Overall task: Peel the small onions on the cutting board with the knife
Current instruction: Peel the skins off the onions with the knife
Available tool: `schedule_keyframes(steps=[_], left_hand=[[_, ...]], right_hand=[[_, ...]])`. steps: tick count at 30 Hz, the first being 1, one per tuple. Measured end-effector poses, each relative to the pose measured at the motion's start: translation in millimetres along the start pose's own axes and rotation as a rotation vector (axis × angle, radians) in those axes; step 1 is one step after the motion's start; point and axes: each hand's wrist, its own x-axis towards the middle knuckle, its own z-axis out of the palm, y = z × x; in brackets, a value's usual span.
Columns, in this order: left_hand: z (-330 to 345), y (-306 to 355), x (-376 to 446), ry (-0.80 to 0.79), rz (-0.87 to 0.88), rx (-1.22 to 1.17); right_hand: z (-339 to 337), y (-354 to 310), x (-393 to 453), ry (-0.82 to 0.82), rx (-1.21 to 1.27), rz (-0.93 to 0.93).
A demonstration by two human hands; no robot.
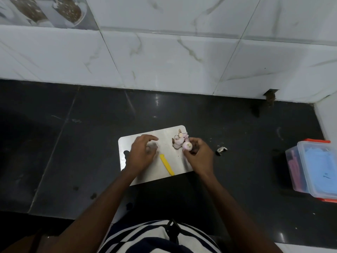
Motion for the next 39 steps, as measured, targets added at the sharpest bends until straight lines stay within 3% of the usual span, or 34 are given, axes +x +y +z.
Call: schedule_keyframes(steps=[5, 12, 22, 26, 30, 34, 39], left_hand=[[-16, -29, -10, -0.084, -0.220, 0.144], [-13, -23, -23, -0.107, -0.199, 0.098], [-27, -28, -42, 0.007, -0.233, 0.046], [-30, -29, -50, 0.024, -0.221, -0.008], [-33, -25, -56, 0.055, -0.227, -0.095], [-25, -21, -62, 0.036, -0.323, -0.407], [-15, -12, -62, -0.029, -0.439, -0.655]], right_hand=[[29, -31, 21, -0.093, -0.250, -0.273], [100, -67, 54, -0.347, -0.552, -0.468], [136, -63, 58, -0.376, -0.706, -0.629], [126, -64, 52, -0.376, -0.654, -0.640], [96, -57, 8, -0.250, -0.655, -0.477], [85, -30, -24, -0.353, -0.813, -0.253], [82, -13, -36, -0.342, -0.905, -0.232]])
